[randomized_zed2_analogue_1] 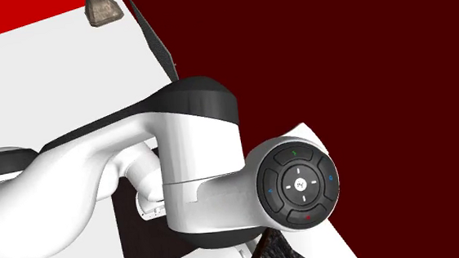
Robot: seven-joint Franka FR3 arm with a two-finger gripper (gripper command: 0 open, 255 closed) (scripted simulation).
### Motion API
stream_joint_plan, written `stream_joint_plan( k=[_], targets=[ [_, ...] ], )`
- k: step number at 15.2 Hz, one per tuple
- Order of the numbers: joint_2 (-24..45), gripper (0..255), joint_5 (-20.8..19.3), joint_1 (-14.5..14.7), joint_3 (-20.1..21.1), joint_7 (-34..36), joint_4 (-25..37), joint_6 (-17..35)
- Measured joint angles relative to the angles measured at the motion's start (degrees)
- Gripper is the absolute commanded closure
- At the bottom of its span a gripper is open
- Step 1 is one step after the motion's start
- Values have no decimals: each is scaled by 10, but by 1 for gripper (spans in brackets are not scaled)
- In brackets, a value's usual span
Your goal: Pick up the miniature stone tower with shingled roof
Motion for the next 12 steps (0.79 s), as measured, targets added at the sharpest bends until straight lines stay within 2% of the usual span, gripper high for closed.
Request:
stream_joint_plan(
  k=[7, 12],
  targets=[
    [0, 255, 0, 0, 0, 0, 0, 0],
    [15, 255, 9, 9, 3, 4, 40, -27]
  ],
)
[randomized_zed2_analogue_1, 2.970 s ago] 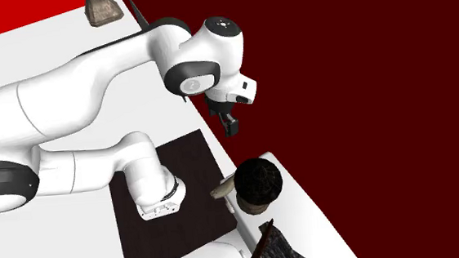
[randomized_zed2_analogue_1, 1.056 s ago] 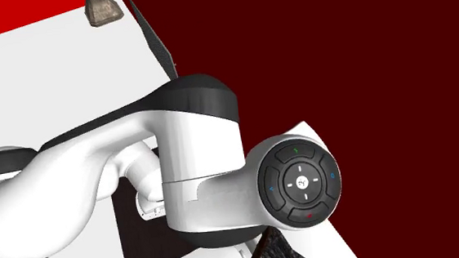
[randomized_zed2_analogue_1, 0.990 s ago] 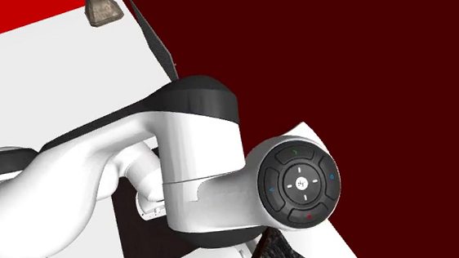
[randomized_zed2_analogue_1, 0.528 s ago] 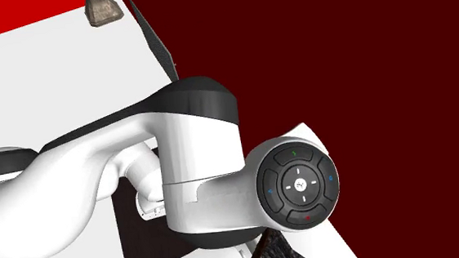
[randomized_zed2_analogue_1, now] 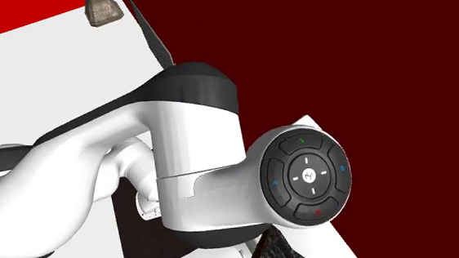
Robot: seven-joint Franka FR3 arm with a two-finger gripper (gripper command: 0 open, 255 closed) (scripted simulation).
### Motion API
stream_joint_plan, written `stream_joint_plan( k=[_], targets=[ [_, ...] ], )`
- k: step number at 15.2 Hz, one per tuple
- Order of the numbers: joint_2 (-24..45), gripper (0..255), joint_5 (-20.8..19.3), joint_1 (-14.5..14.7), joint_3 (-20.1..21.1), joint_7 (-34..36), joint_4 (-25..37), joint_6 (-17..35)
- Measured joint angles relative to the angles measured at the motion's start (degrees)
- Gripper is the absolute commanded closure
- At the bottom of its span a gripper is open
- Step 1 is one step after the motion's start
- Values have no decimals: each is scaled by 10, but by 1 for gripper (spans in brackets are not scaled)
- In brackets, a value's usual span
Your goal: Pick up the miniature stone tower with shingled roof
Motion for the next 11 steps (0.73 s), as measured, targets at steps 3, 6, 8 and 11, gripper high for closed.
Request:
stream_joint_plan(
  k=[3, 6, 8, 11],
  targets=[
    [10, 255, 5, 6, 1, 2, 28, -19],
    [23, 255, 13, 15, 2, 5, 61, -38],
    [34, 255, 17, 21, 0, 6, 86, -52],
    [44, 255, 22, 27, -1, 7, 114, -70]
  ],
)
